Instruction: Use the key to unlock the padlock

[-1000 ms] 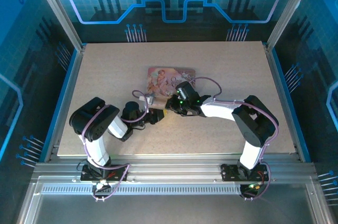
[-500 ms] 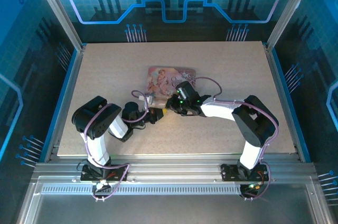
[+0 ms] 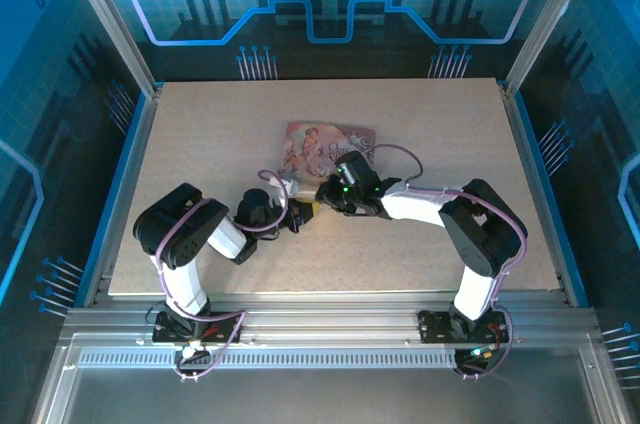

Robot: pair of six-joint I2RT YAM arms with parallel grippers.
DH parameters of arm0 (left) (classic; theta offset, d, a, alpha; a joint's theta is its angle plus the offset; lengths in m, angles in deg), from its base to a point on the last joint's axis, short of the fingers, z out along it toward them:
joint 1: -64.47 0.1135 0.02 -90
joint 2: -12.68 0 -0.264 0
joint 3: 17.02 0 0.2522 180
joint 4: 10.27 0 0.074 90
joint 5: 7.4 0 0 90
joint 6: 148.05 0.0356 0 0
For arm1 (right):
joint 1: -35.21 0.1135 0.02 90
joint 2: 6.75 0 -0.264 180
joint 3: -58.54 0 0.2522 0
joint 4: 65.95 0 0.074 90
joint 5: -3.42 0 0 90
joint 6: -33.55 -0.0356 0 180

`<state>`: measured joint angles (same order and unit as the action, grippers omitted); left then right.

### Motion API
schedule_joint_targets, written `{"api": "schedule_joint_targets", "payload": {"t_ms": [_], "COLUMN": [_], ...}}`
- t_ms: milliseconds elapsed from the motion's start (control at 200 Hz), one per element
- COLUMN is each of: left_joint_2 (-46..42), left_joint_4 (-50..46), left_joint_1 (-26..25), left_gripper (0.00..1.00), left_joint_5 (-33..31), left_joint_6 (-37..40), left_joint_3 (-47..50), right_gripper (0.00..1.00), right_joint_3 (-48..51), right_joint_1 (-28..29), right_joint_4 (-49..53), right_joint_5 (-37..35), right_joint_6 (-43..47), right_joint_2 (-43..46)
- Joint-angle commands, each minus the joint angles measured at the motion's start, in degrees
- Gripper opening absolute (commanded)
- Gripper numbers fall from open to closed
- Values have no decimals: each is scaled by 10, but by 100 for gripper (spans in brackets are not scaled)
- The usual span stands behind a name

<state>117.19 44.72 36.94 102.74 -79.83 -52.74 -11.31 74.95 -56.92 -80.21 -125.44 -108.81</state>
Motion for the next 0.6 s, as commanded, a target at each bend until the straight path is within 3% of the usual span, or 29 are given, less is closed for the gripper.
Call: {"api": "schedule_joint_targets", "payload": {"t_ms": [0, 75, 150, 235, 455, 595], "left_joint_2": [11, 8, -1, -17, -28, 6], "left_joint_4": [17, 21, 22, 9, 64, 106], "left_joint_1": [-12, -13, -12, -7, 39, 53], "left_gripper": [0, 0, 30, 44, 49, 41], "left_joint_5": [-9, -13, -26, -29, 9, 48], "left_joint_6": [35, 32, 32, 30, -49, -91], "left_joint_3": [-40, -37, -23, -3, 59, 61], "right_gripper": [0, 0, 0, 0, 0, 0], "right_joint_3": [-9, -9, -10, -10, -8, -9], "right_joint_1": [20, 20, 14, 5, -8, -8], "right_joint_4": [44, 42, 44, 44, 46, 51], "right_joint_5": [120, 117, 108, 100, 78, 72], "right_joint_6": [-47, -48, -48, -48, -45, -40], "right_joint_2": [-25, -27, -29, -32, -26, -23]}}
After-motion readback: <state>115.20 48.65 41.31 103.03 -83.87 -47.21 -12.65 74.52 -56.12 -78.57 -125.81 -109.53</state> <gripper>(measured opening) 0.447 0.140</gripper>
